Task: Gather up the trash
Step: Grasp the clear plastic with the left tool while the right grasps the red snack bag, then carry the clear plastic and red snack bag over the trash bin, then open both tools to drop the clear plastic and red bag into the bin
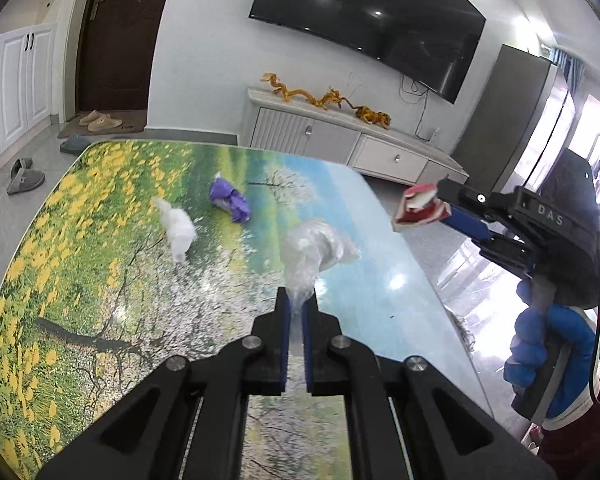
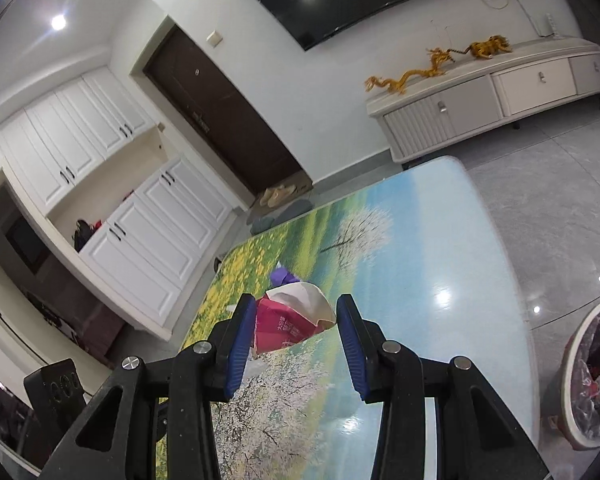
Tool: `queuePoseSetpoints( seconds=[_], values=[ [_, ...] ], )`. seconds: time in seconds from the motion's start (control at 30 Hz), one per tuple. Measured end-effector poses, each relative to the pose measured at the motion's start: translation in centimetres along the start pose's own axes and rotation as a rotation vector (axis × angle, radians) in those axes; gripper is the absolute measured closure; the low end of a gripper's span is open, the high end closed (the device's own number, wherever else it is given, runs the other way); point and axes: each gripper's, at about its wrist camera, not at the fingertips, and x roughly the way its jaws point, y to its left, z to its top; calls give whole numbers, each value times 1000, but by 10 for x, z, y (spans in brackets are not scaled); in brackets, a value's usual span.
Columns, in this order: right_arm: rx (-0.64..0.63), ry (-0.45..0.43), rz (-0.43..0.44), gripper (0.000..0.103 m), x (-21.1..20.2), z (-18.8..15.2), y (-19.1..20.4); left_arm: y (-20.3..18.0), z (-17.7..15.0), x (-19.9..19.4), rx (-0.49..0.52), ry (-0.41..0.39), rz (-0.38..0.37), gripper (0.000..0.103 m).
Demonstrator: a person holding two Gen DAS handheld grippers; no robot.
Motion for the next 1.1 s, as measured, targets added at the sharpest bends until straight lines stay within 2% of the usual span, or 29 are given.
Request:
queuePoseSetpoints(
  seconds=[0.2, 0.37, 0.53, 0.67, 0.77, 0.97, 1.1],
  values=[
    [47, -121, -70, 64, -66, 6, -41, -51, 17, 2, 85, -9, -39, 98],
    [95, -226, -220, 64, -120, 8, -93, -108, 25, 29, 157, 25, -105, 98],
    [138, -283, -394, 64, -160, 0, -144, -174, 28, 73, 218, 89, -193, 98],
    [180, -286, -518, 63, -174, -11, -182, -228, 20, 111, 278, 161, -245, 98],
    [230, -264, -573, 63, -176, -19, -213, -266, 9, 143, 336, 223, -266, 98],
    [336, -206, -613, 61, -172, -37, -265, -323, -12, 204, 401, 333, -274, 98],
    [405, -183, -616, 59, -173, -53, -290, -347, -24, 243, 398, 402, -283, 96]
  ],
)
